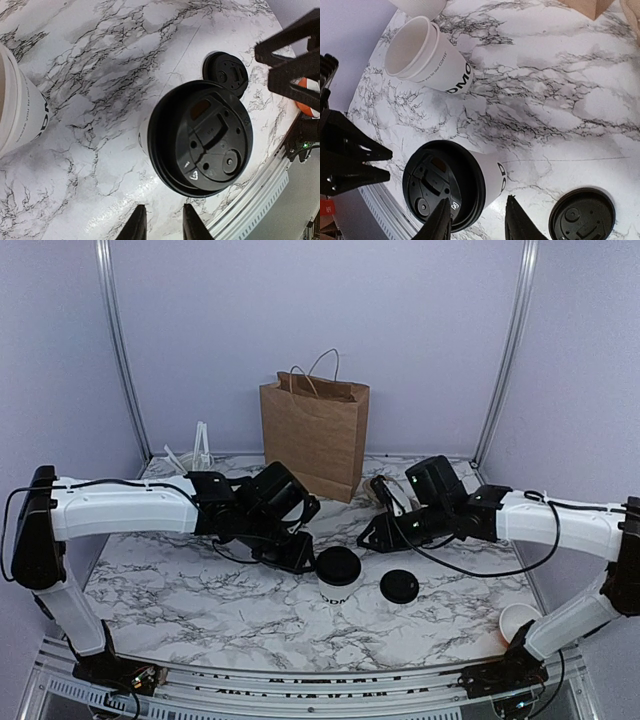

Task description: Pack the takeout coffee

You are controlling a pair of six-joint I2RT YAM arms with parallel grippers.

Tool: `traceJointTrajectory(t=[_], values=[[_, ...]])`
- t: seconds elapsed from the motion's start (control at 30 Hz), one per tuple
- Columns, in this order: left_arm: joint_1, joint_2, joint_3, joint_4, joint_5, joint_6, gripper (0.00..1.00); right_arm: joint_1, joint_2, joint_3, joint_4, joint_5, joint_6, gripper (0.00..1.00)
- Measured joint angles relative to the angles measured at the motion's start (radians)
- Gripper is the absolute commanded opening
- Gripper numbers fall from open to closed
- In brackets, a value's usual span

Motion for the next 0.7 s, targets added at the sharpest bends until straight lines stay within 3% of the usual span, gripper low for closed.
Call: traceJointTrajectory(t=[0.2, 0.7], values=[[-0.041, -0.002, -0.01, 0.003, 0.0, -0.025, 0.25, 0.0, 0.095, 0.11, -0.027, -0.004, -0.096, 0.35], [-0.047, 0.004, -0.016, 0.006, 0.0, -0.035, 0.26, 0.054, 0.175, 0.138, -0.028, -0.01, -0.138, 0.35]])
